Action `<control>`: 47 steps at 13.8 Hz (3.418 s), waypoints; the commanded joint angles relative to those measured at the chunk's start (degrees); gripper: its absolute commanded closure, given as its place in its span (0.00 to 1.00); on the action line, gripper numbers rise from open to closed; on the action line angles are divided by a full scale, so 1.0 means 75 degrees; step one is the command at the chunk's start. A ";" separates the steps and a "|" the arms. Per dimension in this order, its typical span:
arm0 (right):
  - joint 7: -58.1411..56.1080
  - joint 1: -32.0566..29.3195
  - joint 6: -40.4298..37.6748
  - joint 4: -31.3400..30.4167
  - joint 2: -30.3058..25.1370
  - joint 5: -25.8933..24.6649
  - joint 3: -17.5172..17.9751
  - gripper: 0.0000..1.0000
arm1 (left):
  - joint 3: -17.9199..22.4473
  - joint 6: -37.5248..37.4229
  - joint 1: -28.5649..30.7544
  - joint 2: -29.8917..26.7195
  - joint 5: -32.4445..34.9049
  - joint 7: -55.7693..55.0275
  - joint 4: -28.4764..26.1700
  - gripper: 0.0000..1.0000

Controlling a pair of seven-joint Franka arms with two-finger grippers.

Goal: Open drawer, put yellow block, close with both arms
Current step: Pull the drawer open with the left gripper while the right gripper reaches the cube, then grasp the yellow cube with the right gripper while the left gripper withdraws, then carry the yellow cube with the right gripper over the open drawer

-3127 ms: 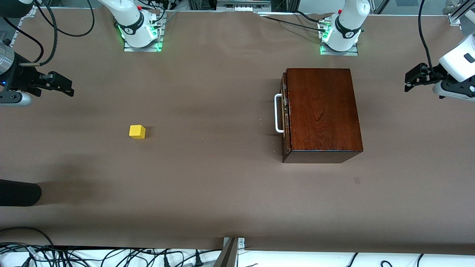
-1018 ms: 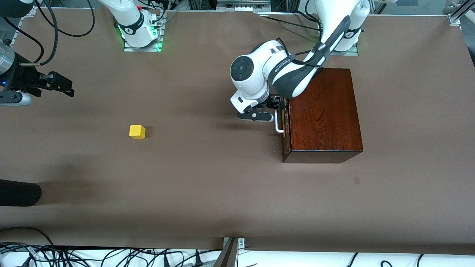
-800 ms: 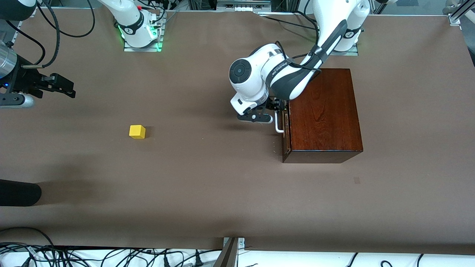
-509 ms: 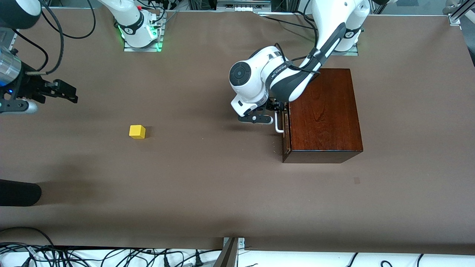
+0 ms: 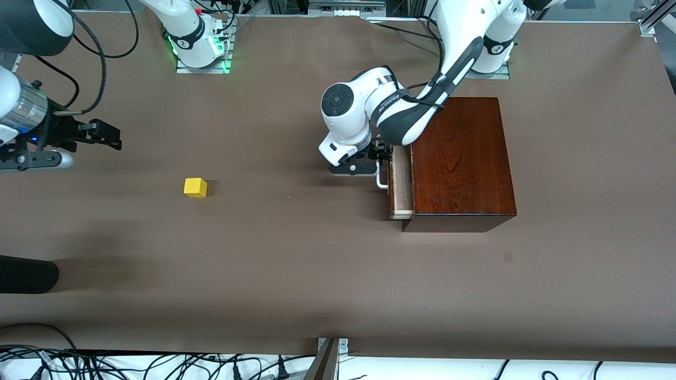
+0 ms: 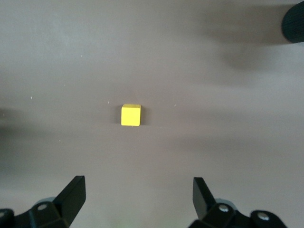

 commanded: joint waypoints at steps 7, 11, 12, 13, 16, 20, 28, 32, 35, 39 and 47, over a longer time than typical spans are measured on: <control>-0.0016 0.0177 0.2329 -0.1900 0.0531 0.0256 0.0053 0.00 | -0.0026 0.0624 -0.0957 0.0296 -0.0085 -0.0320 0.0459 0.00; 0.0007 0.0212 0.3724 -0.2802 0.0718 0.0268 0.0146 0.00 | -0.0026 0.0565 -0.0969 0.0238 -0.0015 -0.0319 0.0622 0.00; 0.0019 0.0212 0.4041 -0.2955 0.0812 0.0268 0.0158 0.00 | -0.0026 0.0565 -0.1038 0.0261 -0.0038 -0.0319 0.0704 0.00; 0.0031 0.0201 0.4253 -0.3061 0.0929 0.0280 0.0158 0.00 | -0.0026 0.0565 -0.1132 0.0273 -0.0061 -0.0319 0.0728 0.00; 0.0019 0.0200 0.4991 -0.3483 0.1234 0.0795 0.0146 0.00 | -0.0026 0.0542 -0.1156 0.0250 -0.0073 -0.0331 0.0729 0.00; 0.0019 0.0200 0.5999 -0.4022 0.1492 0.0831 0.0146 0.00 | -0.0049 -0.0018 -0.1110 0.0086 -0.0097 -0.0331 0.1008 0.00; 0.0031 0.0200 0.7630 -0.4867 0.1914 0.0854 0.0158 0.06 | -0.0026 -0.2574 -0.0069 -0.1178 -0.0788 -0.0202 0.2264 0.00; 0.0031 0.0200 0.7618 -0.4867 0.1973 0.0854 0.0170 0.47 | -0.0050 -0.3733 0.1138 -0.1776 -0.0905 0.0823 0.2264 0.00; 0.0019 0.0200 0.7572 -0.4855 0.1961 0.0854 0.0170 0.76 | -0.0061 -0.4086 0.2215 -0.2023 -0.0952 0.2920 0.2264 0.00; -0.0168 0.0201 0.6719 -0.4389 0.1470 0.0842 0.0766 0.82 | 0.0020 -0.4157 0.3832 -0.2187 -0.2306 0.4938 0.2252 0.00; -0.0684 0.0585 0.5338 -0.2867 0.1281 -0.0103 0.2536 0.82 | 0.3113 -0.1780 0.3508 -0.5222 -0.2816 0.8142 -0.1028 0.00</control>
